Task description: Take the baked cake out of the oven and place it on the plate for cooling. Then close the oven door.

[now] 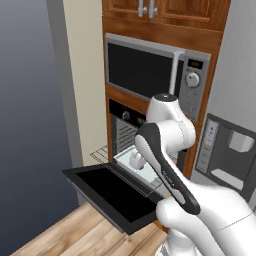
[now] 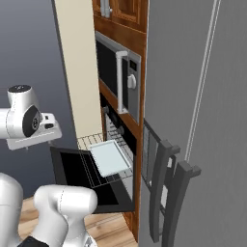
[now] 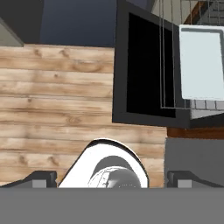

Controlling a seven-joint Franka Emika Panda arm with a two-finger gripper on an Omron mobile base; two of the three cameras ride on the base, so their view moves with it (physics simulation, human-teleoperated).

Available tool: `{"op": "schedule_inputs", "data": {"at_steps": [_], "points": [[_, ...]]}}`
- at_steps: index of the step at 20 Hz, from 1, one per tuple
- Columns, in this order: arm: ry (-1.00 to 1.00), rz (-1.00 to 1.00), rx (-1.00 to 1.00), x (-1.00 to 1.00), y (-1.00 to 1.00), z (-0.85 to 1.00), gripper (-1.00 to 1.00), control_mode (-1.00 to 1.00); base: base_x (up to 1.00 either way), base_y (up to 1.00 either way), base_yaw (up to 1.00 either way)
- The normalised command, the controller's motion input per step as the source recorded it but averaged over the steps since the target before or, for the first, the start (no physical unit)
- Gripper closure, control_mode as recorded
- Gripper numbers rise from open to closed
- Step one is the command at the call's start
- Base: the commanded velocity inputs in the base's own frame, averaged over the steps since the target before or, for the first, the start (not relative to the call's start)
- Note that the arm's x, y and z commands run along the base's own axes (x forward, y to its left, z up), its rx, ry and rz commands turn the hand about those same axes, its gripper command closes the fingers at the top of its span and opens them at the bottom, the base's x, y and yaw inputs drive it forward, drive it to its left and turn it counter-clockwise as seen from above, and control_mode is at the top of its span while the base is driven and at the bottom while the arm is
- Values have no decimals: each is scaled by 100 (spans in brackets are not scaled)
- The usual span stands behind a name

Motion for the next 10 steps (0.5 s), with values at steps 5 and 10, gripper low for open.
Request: {"op": "schedule_inputs", "data": {"at_steps": [5, 10], "points": [[0, 5, -13, 81, 24, -62, -100, -100, 0, 0, 0], [0, 0, -18, 76, 42, -63, -100, -100, 0, 0, 0]]}}
